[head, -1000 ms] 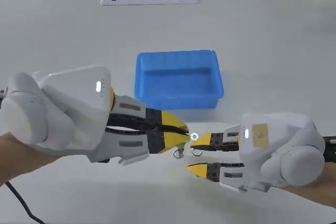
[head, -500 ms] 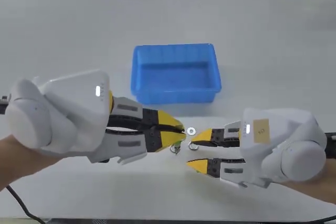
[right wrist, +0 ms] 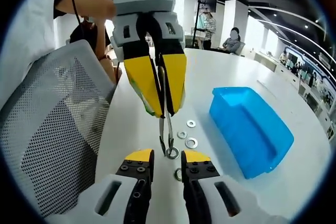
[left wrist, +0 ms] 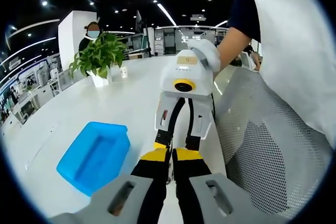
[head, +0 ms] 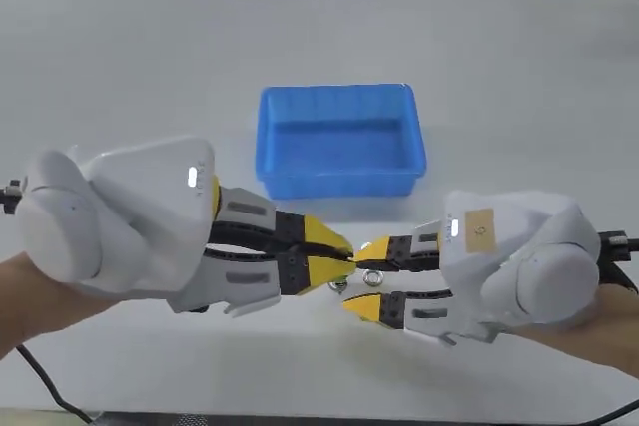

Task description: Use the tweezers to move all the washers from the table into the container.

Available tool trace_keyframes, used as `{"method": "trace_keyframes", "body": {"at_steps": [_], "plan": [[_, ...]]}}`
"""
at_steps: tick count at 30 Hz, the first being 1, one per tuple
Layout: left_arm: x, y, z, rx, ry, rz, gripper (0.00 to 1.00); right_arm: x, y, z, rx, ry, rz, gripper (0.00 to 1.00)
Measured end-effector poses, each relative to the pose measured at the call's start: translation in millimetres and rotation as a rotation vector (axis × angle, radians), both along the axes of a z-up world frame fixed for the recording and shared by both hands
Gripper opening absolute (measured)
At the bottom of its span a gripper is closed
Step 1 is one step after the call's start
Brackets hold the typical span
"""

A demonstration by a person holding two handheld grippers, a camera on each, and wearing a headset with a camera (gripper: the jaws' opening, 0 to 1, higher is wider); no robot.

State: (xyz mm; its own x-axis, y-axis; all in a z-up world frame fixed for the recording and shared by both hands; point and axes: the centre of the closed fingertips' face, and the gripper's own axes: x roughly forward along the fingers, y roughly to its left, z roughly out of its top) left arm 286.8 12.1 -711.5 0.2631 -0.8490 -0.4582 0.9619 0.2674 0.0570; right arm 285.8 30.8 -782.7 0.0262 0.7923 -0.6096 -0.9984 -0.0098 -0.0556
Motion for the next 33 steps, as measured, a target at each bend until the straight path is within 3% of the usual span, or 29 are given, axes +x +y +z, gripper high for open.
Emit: {"method": "trace_keyframes", "body": {"at_steps": [5, 9, 15, 33], "plan": [[1.4, 0.0, 0.0, -0.002, -0.001, 0.008, 0.06, -1.8, 7.1, 2.7, 0.009, -0.003, 0.015, 0.21], [1.0, 0.3, -0.1, 0.0, 0.001, 0.005, 0.06, -0.9, 15.1, 6.6, 0.028, -0.001, 0.016, 0.15], [0.4, 0.5, 0.6, 0.007, -0.003, 0.002, 0.06, -2.0, 13.2, 0.5, -0.01, -0.015, 0.045, 0.12], [-2.6, -4.7, 0.3, 0.003, 0.002, -0.009, 0.06, -2.8, 11.7, 1.1, -0.028, -0.008, 0.054, 0.1]]}}
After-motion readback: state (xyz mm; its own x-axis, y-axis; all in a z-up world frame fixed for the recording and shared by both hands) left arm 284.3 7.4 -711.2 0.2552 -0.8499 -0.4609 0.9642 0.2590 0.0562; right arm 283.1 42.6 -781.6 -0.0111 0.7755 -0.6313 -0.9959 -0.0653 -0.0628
